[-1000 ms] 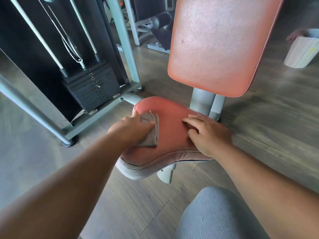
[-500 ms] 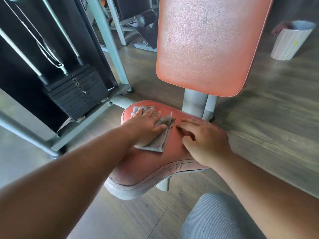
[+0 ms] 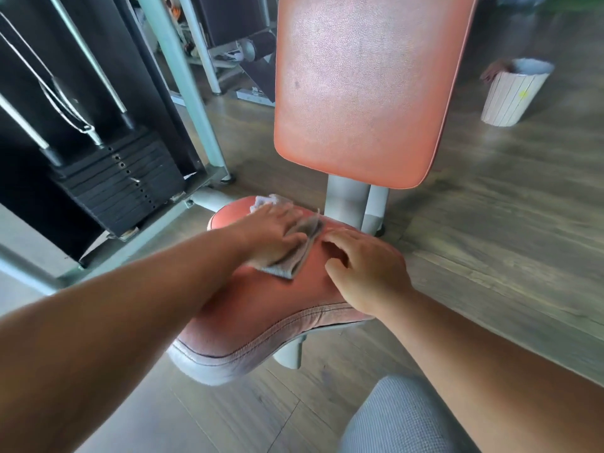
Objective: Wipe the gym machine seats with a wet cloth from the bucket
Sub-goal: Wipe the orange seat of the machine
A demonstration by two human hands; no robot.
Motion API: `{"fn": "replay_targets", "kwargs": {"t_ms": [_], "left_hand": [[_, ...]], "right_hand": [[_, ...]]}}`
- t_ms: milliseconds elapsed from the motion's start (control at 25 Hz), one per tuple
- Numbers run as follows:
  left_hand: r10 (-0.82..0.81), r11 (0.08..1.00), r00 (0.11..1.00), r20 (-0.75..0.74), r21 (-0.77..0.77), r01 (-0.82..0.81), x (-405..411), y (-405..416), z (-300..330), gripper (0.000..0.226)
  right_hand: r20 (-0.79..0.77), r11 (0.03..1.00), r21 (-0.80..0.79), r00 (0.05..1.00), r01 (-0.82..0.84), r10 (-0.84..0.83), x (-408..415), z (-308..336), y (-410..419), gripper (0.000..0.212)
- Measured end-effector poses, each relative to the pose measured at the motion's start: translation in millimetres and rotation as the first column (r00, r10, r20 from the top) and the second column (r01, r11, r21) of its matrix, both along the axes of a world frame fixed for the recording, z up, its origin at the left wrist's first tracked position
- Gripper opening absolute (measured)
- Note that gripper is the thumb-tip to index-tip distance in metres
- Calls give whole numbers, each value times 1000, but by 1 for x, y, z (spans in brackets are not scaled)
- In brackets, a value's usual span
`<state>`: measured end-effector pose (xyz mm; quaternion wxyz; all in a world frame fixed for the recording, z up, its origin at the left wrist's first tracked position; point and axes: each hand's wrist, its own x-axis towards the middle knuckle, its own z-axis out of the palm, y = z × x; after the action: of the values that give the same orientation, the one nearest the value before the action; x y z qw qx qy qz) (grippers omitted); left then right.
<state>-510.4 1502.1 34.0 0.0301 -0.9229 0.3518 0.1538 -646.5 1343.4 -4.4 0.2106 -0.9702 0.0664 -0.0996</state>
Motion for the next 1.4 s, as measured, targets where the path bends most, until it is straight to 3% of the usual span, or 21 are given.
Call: {"fn": "replay_targets", "kwargs": {"t_ms": [160,320,480,640,880,1040,1280,1400], "left_hand": [[-60,998,997,49,14,59,-97,48,19,75],[-37,997,997,61,71,33,-110,62,26,77],[118,993,993,-2,26,-118,-44,29,14,71],[253,966,966,62,41,-255,9,22,2,62],[480,875,877,3,-76,-479,-57,67,12,69],[389,921,912,130,-63,-384,-110,69,17,73],[154,988,984,95,-6,-154,-93,5,4,72],[97,995,980,175,-29,-93,-122,24,7,71]], "right_hand": [[15,1000,-20,1000,3,-3,-1,-3,0,55],[13,1000,-13,1000,-1,1,0,-1,0,54],[0,1000,-21,1000,-3,3,-1,-3,-1,48],[-19,1000,2,1000,-4,4,-1,-2,-1,48],[-13,1000,23,1000,-5,5,0,-1,-2,41],[-8,1000,19,1000,1,-1,0,0,0,40],[19,999,44,1000,3,-4,2,-5,-2,40],[24,997,75,1000,-18,16,2,-5,-2,50]]}}
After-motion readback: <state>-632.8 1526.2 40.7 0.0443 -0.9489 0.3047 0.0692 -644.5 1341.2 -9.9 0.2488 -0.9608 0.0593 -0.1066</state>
